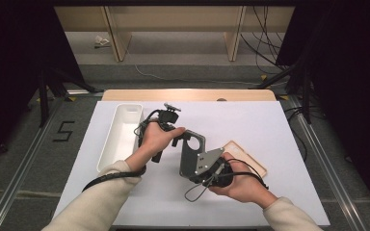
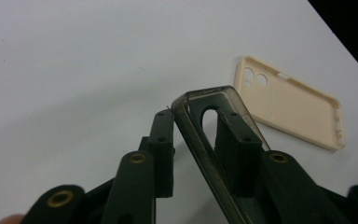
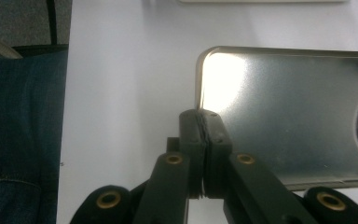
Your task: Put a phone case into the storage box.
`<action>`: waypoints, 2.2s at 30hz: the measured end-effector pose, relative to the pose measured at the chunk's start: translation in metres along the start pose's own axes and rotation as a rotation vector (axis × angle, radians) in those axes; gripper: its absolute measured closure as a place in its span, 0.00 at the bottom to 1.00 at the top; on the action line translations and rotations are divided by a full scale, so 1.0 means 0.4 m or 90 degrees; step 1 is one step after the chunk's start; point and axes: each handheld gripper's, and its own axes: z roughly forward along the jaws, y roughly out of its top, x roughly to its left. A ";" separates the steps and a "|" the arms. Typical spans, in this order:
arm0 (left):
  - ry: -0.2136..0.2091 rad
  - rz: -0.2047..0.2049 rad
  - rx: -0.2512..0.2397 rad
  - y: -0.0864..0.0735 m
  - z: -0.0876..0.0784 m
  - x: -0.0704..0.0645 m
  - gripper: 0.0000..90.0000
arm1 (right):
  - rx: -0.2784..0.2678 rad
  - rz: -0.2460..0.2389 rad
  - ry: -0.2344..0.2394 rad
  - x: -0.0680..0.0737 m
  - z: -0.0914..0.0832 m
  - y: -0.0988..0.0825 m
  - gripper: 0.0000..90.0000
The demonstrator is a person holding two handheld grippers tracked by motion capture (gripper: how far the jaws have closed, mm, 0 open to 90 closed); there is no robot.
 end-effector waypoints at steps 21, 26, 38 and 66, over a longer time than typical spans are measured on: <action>-0.022 0.102 -0.189 0.011 -0.051 -0.070 0.91 | -0.022 0.052 -0.084 -0.017 0.018 -0.016 0.65; -0.011 0.129 -0.226 0.001 -0.061 -0.060 0.91 | -0.050 0.093 -0.118 -0.031 0.003 -0.029 0.50; -0.013 0.158 -0.287 -0.018 -0.096 -0.039 0.91 | -0.108 0.169 -0.146 -0.051 -0.026 -0.058 0.28; -0.012 0.182 -0.354 -0.039 -0.172 0.014 0.91 | -0.166 0.214 -0.199 -0.060 -0.049 -0.104 0.18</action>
